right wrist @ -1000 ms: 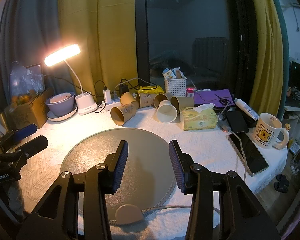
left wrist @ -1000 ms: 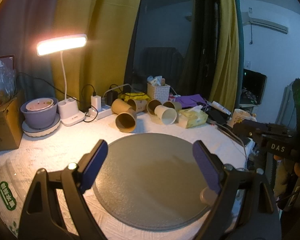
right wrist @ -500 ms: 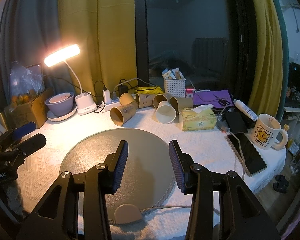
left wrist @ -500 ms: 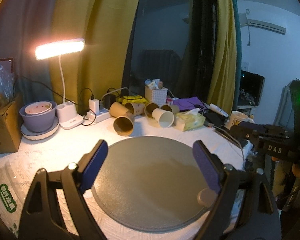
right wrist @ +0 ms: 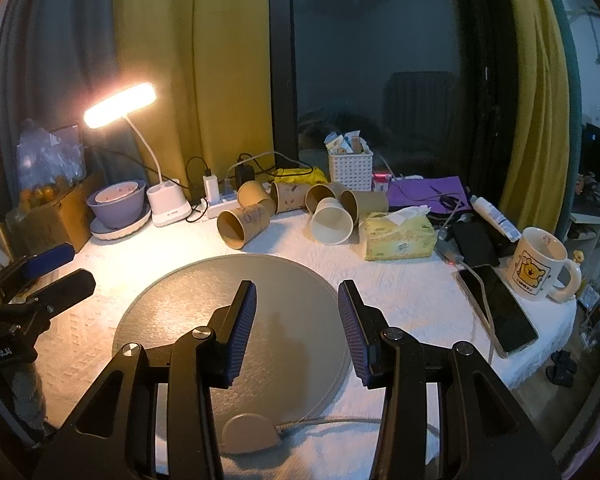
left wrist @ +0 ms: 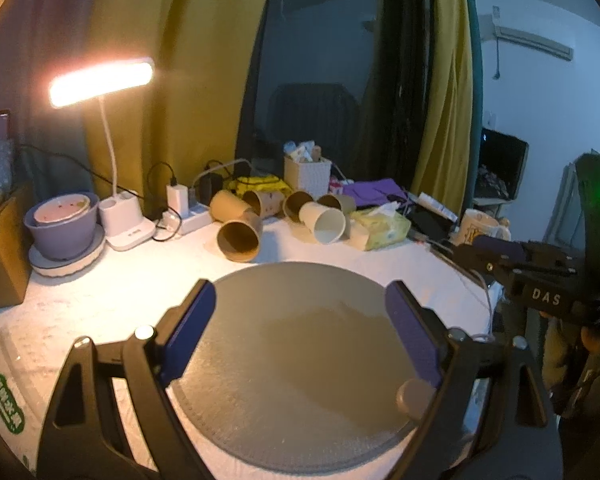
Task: Flip cup upright
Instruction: 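Move the left tool toward the white paper cup lying on its side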
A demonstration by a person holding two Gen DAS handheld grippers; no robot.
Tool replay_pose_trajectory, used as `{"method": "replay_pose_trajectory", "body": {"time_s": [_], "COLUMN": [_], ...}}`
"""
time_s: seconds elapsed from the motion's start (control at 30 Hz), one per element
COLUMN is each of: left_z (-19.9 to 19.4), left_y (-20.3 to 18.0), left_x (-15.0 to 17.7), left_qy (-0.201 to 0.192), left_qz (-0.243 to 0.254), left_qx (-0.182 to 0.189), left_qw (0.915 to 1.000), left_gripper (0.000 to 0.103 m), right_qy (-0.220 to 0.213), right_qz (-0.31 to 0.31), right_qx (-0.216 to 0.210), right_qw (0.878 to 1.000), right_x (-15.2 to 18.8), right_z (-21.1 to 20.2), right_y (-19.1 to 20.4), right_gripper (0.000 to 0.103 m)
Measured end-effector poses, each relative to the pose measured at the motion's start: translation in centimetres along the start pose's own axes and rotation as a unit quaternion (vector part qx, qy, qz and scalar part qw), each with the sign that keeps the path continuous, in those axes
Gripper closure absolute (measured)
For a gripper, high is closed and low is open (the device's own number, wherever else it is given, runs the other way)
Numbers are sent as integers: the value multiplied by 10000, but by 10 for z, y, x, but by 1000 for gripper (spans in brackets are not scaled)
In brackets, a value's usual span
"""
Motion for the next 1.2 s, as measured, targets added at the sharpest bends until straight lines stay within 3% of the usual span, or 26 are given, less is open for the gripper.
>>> {"method": "replay_pose_trajectory", "body": {"time_s": [0.43,0.83,1.2], "left_z": [120,226,336], "left_y": [-18,-30,-27], "left_x": [-29,-60,-63], "left_qy": [977,1333,2001], "left_qz": [-31,-160,-650], "left_qx": [400,331,132], "left_qw": [9944,9904,9775], "left_gripper": [15,15,15], "right_qy": [278,435,636], "right_qz": [82,283,585], "right_qx": [-4,-135,-236], "right_qw": [9996,9986,9960], "right_x": [-22,-54,-68], "right_z": [78,150,214], "right_y": [-47,-100,-153], "right_gripper": [58,58,58]}}
Point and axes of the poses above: each gripper's, at about its wrist camera, not at the fingertips, and z roughly the way its jaws point, y to its left, x to its underside, the point moved 7 cm from there along z, roughly the way its jaws point, and after that the axes turned 3 degrees about -y, right-handed, at the moved point
